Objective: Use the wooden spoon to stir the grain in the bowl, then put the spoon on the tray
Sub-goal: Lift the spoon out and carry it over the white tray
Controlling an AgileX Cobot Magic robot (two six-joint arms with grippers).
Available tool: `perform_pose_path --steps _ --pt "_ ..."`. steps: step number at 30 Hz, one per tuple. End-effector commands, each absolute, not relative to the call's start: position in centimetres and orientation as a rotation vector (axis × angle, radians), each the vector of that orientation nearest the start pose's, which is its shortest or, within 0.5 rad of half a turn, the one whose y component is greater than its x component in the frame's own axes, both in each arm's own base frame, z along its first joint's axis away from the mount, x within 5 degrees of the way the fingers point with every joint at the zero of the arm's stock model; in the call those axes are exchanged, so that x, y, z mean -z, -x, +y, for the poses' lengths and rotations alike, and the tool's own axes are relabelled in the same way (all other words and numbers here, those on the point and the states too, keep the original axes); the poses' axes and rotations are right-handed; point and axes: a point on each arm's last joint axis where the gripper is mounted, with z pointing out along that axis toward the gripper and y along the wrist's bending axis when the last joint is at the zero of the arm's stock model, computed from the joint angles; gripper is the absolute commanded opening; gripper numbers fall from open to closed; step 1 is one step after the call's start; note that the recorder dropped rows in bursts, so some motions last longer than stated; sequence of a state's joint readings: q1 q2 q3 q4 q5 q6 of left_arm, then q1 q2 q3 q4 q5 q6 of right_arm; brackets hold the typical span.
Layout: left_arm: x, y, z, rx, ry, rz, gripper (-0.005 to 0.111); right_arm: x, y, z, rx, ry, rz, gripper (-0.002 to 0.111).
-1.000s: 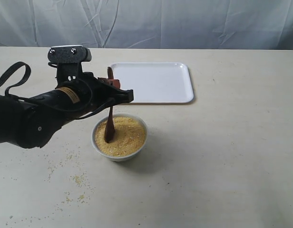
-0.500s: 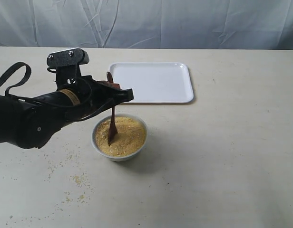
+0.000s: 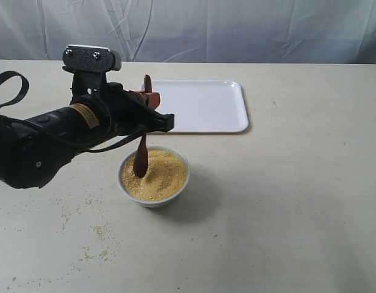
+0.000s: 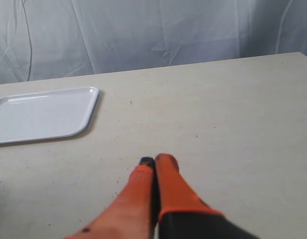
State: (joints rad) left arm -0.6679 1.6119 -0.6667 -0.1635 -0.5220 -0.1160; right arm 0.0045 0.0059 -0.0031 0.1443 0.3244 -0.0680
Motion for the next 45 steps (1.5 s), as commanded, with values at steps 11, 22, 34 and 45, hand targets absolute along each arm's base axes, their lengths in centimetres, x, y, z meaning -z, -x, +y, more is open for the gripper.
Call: perform_pose_path --steps 11,22,34,45 --pt "-27.2 -28.2 -19.7 0.753 0.048 1.738 0.000 -18.5 -5.4 0.4 -0.089 -0.030 1.792 0.000" --pt "-16.3 -39.2 -22.5 1.151 0.891 1.652 0.000 -18.5 -5.4 0.4 -0.089 -0.030 1.792 0.000" --pt "-11.7 -42.1 -23.0 1.096 1.039 1.772 0.012 -18.5 -5.4 0.4 -0.089 -0.030 1.792 0.000" --pt "-11.7 -42.1 -23.0 1.069 0.972 1.809 0.049 -18.5 -5.4 0.4 -0.089 -0.030 1.792 0.000"
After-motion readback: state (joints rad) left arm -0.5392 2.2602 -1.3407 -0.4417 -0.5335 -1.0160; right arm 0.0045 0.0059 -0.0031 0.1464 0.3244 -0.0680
